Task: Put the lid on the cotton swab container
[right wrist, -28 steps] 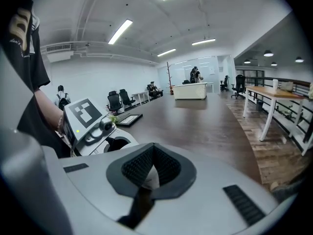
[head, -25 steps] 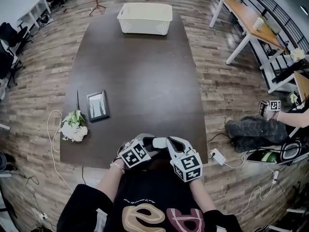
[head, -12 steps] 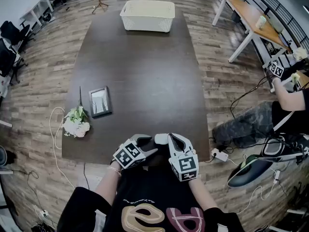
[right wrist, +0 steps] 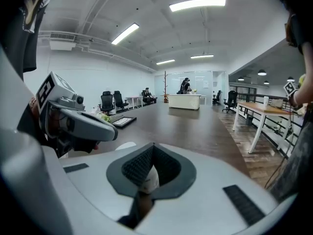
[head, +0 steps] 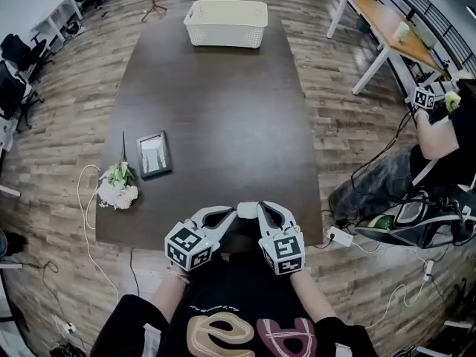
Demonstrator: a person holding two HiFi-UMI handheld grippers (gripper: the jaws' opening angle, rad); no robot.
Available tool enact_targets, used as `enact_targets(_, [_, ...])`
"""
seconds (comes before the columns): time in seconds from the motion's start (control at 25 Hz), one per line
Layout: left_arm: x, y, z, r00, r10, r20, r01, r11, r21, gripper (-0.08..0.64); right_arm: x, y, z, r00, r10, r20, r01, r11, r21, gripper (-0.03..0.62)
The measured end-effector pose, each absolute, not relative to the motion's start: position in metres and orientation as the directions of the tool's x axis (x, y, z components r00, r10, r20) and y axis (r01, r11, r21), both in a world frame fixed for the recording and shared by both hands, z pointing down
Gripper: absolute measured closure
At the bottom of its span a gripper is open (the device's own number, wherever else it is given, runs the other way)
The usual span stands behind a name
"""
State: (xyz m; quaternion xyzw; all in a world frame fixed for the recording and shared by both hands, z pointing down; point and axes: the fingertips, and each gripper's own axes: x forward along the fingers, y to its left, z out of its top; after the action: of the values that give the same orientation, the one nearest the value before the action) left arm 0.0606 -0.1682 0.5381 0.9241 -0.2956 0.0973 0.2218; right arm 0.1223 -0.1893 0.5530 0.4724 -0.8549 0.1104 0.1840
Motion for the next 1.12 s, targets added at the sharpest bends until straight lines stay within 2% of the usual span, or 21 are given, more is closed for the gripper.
enact_targets(0.12, [0.079,-0.17,0.527,0.824,-0.491,0.282,-0.566,-0.741,0.363,0.552,0.123,-0.19,0.552,-0.481,-0.772,0.415,-0.852,0.524,-0.014,0.584])
enact_targets(0.36, [0.087,-0.174,0.544,0.746,-0.55,0.375,-0.654,-0.71,0.261,0.552,0.122,-0.19,0.551,-0.484,-0.773,0.41,-0.851,0.526,-0.014,0.584])
enact_targets(0.56, [0.088,-0.173,0.548,0.702,-0.605,0.375,-0.695,-0.696,0.179,0.554,0.124,-0.189,0.551,-0.493,-0.774,0.397,-0.85,0.527,-0.029,0.584])
enact_targets(0.72, [0.086,-0.174,0.546,0.695,-0.641,0.326,-0.714,-0.67,0.204,0.555,0.124,-0.188,0.55,-0.499,-0.776,0.386,-0.845,0.534,-0.02,0.584])
enact_targets(1.12, [0.084,-0.176,0.546,0.688,-0.657,0.309,-0.725,-0.636,0.263,0.557,0.123,-0.189,0.55,-0.474,-0.788,0.393,-0.858,0.514,-0.006,0.586])
